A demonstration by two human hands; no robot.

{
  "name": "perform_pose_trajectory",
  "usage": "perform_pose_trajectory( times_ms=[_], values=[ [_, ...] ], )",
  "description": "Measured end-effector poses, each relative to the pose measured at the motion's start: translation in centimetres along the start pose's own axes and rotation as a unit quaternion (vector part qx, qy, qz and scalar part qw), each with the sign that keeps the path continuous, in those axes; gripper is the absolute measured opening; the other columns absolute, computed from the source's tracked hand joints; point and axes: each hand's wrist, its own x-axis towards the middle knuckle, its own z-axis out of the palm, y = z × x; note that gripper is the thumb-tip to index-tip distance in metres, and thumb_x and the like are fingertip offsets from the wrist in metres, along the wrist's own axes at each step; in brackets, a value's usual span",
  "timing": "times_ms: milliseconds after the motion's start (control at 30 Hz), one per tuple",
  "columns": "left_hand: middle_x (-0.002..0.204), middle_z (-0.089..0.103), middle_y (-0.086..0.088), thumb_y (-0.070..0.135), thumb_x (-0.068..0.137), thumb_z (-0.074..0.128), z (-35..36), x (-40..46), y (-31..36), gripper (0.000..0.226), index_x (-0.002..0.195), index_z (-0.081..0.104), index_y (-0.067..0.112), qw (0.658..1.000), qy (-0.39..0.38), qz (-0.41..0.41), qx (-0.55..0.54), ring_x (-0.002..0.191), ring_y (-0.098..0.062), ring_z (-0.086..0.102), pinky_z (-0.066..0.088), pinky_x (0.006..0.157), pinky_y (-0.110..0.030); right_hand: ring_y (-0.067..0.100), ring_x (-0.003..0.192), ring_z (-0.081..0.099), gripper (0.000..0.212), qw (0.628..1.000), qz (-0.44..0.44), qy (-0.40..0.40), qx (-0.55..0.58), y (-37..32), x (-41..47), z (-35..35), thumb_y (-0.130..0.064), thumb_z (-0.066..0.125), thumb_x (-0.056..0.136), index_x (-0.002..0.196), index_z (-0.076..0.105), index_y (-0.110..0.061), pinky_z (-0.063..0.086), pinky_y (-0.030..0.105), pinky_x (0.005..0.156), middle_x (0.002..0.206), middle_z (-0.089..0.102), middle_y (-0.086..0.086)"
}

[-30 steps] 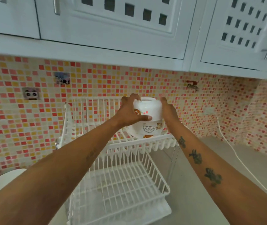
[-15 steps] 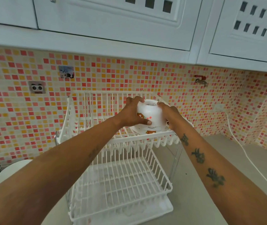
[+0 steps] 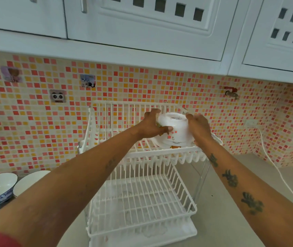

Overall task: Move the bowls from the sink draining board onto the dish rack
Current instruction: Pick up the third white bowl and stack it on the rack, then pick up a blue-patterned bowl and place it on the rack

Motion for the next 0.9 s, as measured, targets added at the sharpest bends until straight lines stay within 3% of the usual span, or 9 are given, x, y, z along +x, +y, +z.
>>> perform_pose_trajectory(
  times_ms=[133, 233, 333, 400, 533, 600, 633, 700, 900],
  values=[
    [0.157, 0.023, -0.009, 0.049, 0.089, 0.060, -2.5, -1.8, 0.3, 0.076, 0.149, 0.024, 0.019, 0.998, 0.012, -0.019, -0.061, 0.136, -0.028, 0.039, 0.043, 0.106, -0.043, 0.013, 0.109, 0.051, 0.030, 0.989, -0.144, 0.041, -0.010, -2.0, -2.4, 0.4, -0.030, 0.050, 0.094, 0.117, 0.058, -0.013, 0.038, 0.027, 0.088, 0.122, 0.055, -0.001],
    [0.143, 0.042, -0.006, 0.048, 0.092, 0.054, -6.1, -4.6, 0.5, 0.059, 0.140, 0.037, 0.017, 0.989, 0.048, -0.025, -0.139, 0.123, -0.022, 0.049, 0.049, 0.097, -0.039, 0.014, 0.109, 0.056, 0.023, 0.978, -0.203, 0.010, 0.044, -6.0, -5.2, 3.2, -0.026, 0.051, 0.094, 0.109, 0.062, -0.012, 0.042, 0.027, 0.088, 0.121, 0.060, 0.002],
    [0.128, 0.055, -0.003, 0.043, 0.096, 0.051, -11.3, -8.4, -1.0, 0.037, 0.122, 0.050, 0.017, 0.968, 0.115, -0.030, -0.221, 0.122, -0.023, 0.052, 0.050, 0.098, -0.042, 0.007, 0.086, 0.056, 0.010, 0.964, -0.236, -0.066, 0.099, -10.6, -8.8, 7.7, -0.026, 0.052, 0.093, 0.088, 0.060, -0.021, 0.045, 0.028, 0.080, 0.096, 0.064, -0.003],
    [0.128, 0.059, -0.007, 0.039, 0.098, 0.048, -15.3, -11.5, -3.2, 0.040, 0.128, 0.051, 0.012, 0.950, 0.165, -0.052, -0.259, 0.119, -0.024, 0.057, 0.050, 0.098, -0.043, -0.003, 0.065, 0.046, 0.019, 0.949, -0.250, -0.129, 0.145, -13.8, -12.0, 11.1, -0.028, 0.052, 0.094, 0.075, 0.055, -0.028, 0.040, 0.022, 0.068, 0.072, 0.051, -0.014],
    [0.113, 0.067, -0.007, 0.039, 0.102, 0.040, -22.8, -19.6, -9.9, 0.041, 0.121, 0.058, 0.008, 0.916, 0.261, -0.123, -0.280, 0.107, -0.026, 0.064, 0.051, 0.094, -0.042, 0.015, 0.049, 0.047, 0.026, 0.913, -0.256, -0.283, 0.148, -17.9, -18.8, 18.9, -0.026, 0.049, 0.097, 0.080, 0.056, -0.008, 0.038, 0.021, 0.054, 0.063, 0.054, 0.002],
    [0.110, 0.068, -0.008, 0.044, 0.102, 0.036, -25.7, -24.3, -13.9, 0.042, 0.108, 0.061, 0.011, 0.893, 0.290, -0.175, -0.297, 0.103, -0.026, 0.065, 0.050, 0.091, -0.040, 0.026, 0.065, 0.062, 0.028, 0.884, -0.233, -0.380, 0.138, -18.5, -22.0, 23.6, -0.026, 0.048, 0.097, 0.088, 0.058, -0.002, 0.047, 0.035, 0.060, 0.079, 0.063, 0.021],
    [0.107, 0.069, -0.008, 0.047, 0.101, 0.034, -27.0, -26.7, -15.9, 0.044, 0.102, 0.062, 0.013, 0.881, 0.301, -0.200, -0.306, 0.099, -0.025, 0.066, 0.050, 0.089, -0.039, 0.029, 0.085, 0.066, 0.031, 0.873, -0.202, -0.425, 0.130, -18.4, -23.5, 26.3, -0.028, 0.048, 0.097, 0.099, 0.061, 0.001, 0.051, 0.042, 0.073, 0.098, 0.066, 0.026],
    [0.099, 0.069, -0.007, 0.052, 0.100, 0.029, -28.9, -31.2, -19.7, 0.051, 0.094, 0.062, 0.013, 0.854, 0.323, -0.253, -0.320, 0.092, -0.024, 0.065, 0.049, 0.082, -0.037, 0.030, 0.113, 0.060, 0.039, 0.849, -0.120, -0.505, 0.100, -17.6, -26.3, 31.8, -0.032, 0.049, 0.096, 0.120, 0.060, -0.004, 0.047, 0.041, 0.087, 0.128, 0.061, 0.018],
    [0.088, 0.065, -0.008, 0.063, 0.095, 0.027, -31.5, -40.0, -30.0, 0.062, 0.087, 0.059, 0.011, 0.778, 0.376, -0.365, -0.346, 0.080, -0.023, 0.061, 0.044, 0.071, -0.032, 0.022, 0.099, 0.047, 0.046, 0.795, 0.055, -0.604, 0.024, -12.3, -32.0, 43.8, -0.047, 0.046, 0.095, 0.118, 0.058, -0.010, 0.040, 0.030, 0.075, 0.111, 0.051, 0.007]
  ],
)
